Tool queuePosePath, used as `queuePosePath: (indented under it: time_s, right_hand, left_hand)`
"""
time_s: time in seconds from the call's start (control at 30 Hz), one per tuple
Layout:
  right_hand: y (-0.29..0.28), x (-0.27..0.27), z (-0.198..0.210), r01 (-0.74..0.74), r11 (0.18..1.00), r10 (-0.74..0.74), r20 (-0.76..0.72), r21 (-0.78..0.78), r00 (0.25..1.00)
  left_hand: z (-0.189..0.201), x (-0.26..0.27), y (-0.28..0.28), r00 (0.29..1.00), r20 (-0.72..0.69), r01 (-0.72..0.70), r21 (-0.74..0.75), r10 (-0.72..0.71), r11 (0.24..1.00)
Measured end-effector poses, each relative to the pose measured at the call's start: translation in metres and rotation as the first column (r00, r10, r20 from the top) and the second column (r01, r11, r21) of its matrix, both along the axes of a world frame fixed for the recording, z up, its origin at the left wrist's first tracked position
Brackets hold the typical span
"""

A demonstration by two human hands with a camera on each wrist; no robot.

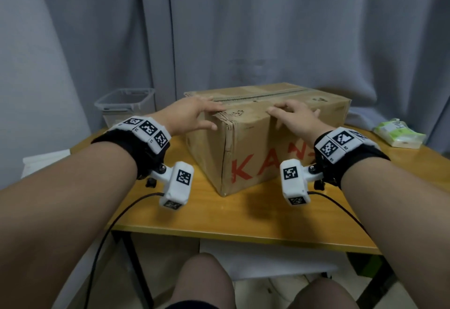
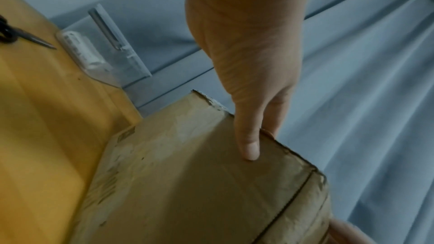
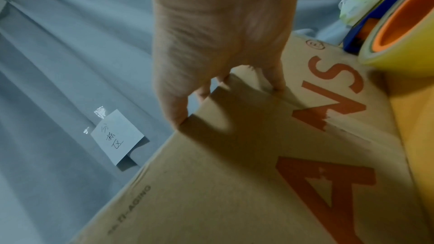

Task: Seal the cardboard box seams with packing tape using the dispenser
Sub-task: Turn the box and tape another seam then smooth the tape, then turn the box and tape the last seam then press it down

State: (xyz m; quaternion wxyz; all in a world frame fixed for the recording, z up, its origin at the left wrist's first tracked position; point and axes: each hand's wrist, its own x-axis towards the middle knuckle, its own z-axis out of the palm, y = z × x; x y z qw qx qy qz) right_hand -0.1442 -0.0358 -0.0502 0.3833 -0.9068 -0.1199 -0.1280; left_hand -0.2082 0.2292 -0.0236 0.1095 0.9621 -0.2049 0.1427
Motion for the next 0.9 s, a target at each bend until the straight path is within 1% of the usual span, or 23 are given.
queuePosePath:
  time_s: [0.1,0.17,0.27,0.4,0.5,0.53,0.63,0.67,0.7,0.73,0.77,0.8,0.83,0.9]
  right_hand:
    - [-0.007,-0.002,-0.005,-0.066,0.986,0.063,0.024,0.153,0.998]
    - [-0.012,-0.005,-0.006,-0.113,0.964,0.109,0.027,0.240,0.994]
    - [-0.025,-0.010,-0.004,-0.161,0.948,0.169,-0.005,0.273,0.986]
    - [-0.056,-0.014,0.002,-0.195,0.936,0.213,-0.030,0.294,0.977]
    - [-0.083,-0.015,0.001,-0.157,0.936,0.186,-0.066,0.314,0.980]
    - [-0.092,-0.015,-0.001,-0.139,0.939,0.165,-0.057,0.315,0.985]
    - [-0.118,-0.014,-0.013,0.001,0.960,0.011,-0.039,0.281,0.999]
    - [-0.123,-0.017,-0.018,0.059,0.956,-0.042,-0.064,0.286,0.997]
    - [-0.123,-0.021,-0.023,0.083,0.942,-0.045,-0.124,0.325,0.991]
    - [-0.118,-0.026,-0.028,0.080,0.915,0.005,-0.210,0.396,0.978]
    - [-0.110,-0.031,-0.030,0.063,0.880,0.085,-0.288,0.470,0.954]
    - [-0.099,-0.035,-0.031,0.041,0.849,0.160,-0.329,0.527,0.930]
    - [-0.089,-0.036,-0.031,0.025,0.830,0.199,-0.337,0.557,0.920]
    - [-0.072,-0.037,-0.028,0.017,0.828,0.200,-0.322,0.561,0.925]
  left_hand:
    - [-0.004,-0.004,-0.017,0.995,0.090,0.048,-0.032,-0.045,0.998]
    - [-0.007,-0.008,-0.034,0.982,0.174,0.069,-0.007,-0.066,0.998]
    - [-0.010,-0.016,-0.067,0.963,0.258,0.063,0.043,-0.073,0.997]
    - [-0.019,-0.017,-0.112,0.956,0.286,0.073,-0.023,-0.063,0.997]
    - [-0.022,-0.009,-0.147,0.948,0.315,0.052,-0.043,-0.036,0.998]
    - [-0.021,-0.006,-0.155,0.946,0.322,0.049,-0.038,-0.034,0.998]
    - [-0.021,0.001,-0.168,0.941,0.335,0.062,-0.031,-0.048,0.998]
    - [-0.021,0.003,-0.169,0.938,0.343,0.067,-0.028,-0.053,0.997]
    - [-0.023,0.005,-0.169,0.933,0.355,0.068,-0.030,-0.054,0.997]
    - [-0.025,0.007,-0.169,0.928,0.369,0.067,-0.037,-0.048,0.997]
    - [-0.027,0.007,-0.169,0.922,0.384,0.064,-0.049,-0.041,0.997]
    - [-0.029,0.008,-0.169,0.916,0.401,0.063,-0.060,-0.034,0.996]
    - [-0.030,0.008,-0.169,0.908,0.419,0.065,-0.068,-0.030,0.996]
    - [-0.033,0.006,-0.164,0.890,0.454,0.083,-0.086,-0.035,0.993]
